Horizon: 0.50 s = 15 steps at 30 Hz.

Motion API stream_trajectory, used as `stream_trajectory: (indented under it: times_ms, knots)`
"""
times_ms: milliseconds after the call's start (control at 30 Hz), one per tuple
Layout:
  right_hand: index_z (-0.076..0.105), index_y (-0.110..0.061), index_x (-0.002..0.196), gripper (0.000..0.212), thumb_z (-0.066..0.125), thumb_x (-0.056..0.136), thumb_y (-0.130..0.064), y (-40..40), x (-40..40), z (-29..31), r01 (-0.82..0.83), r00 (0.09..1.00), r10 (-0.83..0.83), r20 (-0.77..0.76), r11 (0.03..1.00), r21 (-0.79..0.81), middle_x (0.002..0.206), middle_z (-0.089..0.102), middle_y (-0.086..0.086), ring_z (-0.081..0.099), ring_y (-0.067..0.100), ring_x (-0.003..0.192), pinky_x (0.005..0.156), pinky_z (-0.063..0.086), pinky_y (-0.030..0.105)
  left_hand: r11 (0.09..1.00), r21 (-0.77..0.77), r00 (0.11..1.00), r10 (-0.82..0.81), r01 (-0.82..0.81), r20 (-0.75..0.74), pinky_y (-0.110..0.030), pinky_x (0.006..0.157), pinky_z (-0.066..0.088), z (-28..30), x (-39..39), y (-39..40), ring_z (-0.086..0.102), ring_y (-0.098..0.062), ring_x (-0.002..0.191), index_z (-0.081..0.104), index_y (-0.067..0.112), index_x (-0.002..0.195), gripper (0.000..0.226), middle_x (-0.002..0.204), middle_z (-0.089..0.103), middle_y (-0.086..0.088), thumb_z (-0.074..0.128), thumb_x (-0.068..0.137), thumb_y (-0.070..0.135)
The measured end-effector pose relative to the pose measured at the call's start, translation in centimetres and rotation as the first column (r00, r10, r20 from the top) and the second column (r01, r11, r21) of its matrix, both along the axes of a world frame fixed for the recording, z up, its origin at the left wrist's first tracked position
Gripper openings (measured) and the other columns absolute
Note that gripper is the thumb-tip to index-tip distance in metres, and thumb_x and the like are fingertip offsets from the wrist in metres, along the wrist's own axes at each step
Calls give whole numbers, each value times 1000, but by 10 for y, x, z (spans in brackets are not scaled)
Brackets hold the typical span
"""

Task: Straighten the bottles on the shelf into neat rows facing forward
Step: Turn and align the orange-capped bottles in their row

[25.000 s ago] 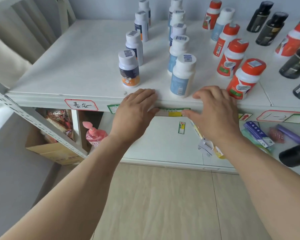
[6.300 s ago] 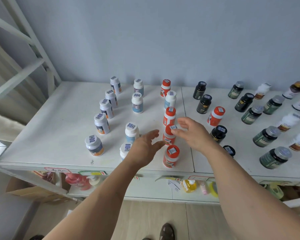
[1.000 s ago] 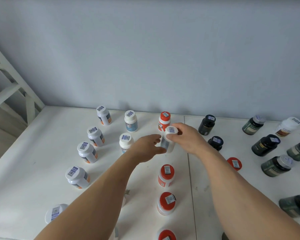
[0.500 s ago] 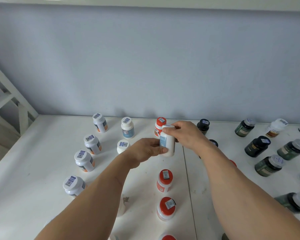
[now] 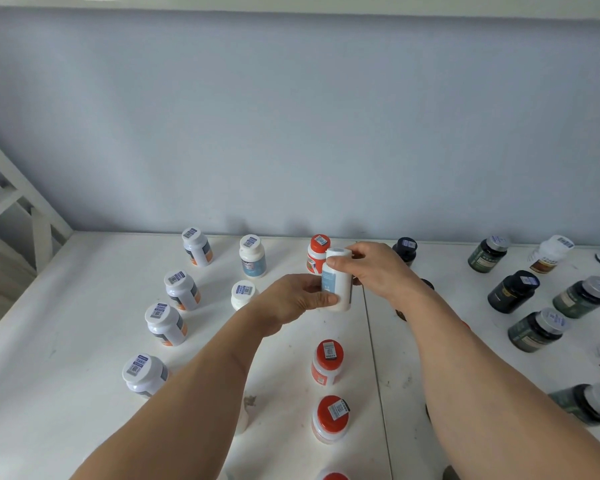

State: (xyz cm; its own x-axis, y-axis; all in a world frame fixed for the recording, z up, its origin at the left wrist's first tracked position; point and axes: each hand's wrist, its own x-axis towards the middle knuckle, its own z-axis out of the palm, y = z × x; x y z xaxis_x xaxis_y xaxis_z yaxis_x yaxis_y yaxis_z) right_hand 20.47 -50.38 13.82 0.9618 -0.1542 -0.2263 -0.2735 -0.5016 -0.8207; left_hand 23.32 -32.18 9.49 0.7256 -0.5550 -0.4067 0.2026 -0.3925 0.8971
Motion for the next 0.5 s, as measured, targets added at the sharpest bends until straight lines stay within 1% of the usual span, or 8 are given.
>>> stream_trajectory:
  times_ms: [67,100,167,233,267,333,433,500]
  knots:
    - [69,-23,106,33,74,81,-44,0,-3,1,-17,1000,17,5,1000,6,100,70,-7,66,10,93,89,55,36,994,111,992,-32,18,123,-38,108,43,3,-4,-2,62,-14,112,62,22,128,51,123,68,6,74,82,39]
    - [68,-25,107,30,73,82,-41,1,-4,1,-26,1000,26,14,1000,2,100,70,-9,65,9,94,88,54,34,973,231,969,-85,30,233,-35,106,44,6,-6,-3,61,-15,114,58,22,132,52,128,64,4,71,84,40]
    - [67,-27,111,29,72,84,-38,1,-8,-2,-46,998,46,40,999,-22,103,68,-10,62,9,96,84,51,29,862,507,858,-254,-9,446,-34,102,46,13,-12,-1,57,-18,120,50,23,139,54,136,58,3,63,90,42]
    - [65,-27,116,33,71,85,-35,3,-14,-6,-64,996,66,58,997,-31,106,67,-10,60,6,96,76,46,24,749,657,710,-419,-82,566,-34,100,47,17,-19,5,54,-19,124,46,24,141,51,139,55,4,54,95,44]
    - [64,-27,118,34,71,86,-35,4,-16,-8,-73,995,75,62,997,-32,107,66,-10,59,5,95,74,44,22,724,681,643,-470,-111,605,-33,97,47,18,-22,9,54,-19,123,46,24,141,49,138,55,4,50,97,44]
    - [62,-27,121,37,70,86,-35,6,-21,-12,-78,994,81,70,996,-40,109,65,-10,59,6,96,75,44,22,721,676,533,-515,-153,671,-32,93,48,17,-28,19,57,-19,117,50,22,137,43,133,59,3,46,99,42]
    - [60,-26,125,42,70,86,-37,11,-26,-16,-85,992,90,87,995,-55,115,65,-9,60,12,104,82,44,25,734,640,400,-528,-229,749,-32,84,51,10,-34,38,61,-21,106,60,19,124,35,117,66,1,44,99,38]
    - [59,-26,128,45,70,85,-37,18,-30,-17,-96,990,101,97,994,-59,119,65,-9,59,12,107,84,45,26,744,610,338,-520,-272,785,-35,77,54,4,-35,50,63,-24,95,65,16,111,33,104,69,-1,43,98,37]
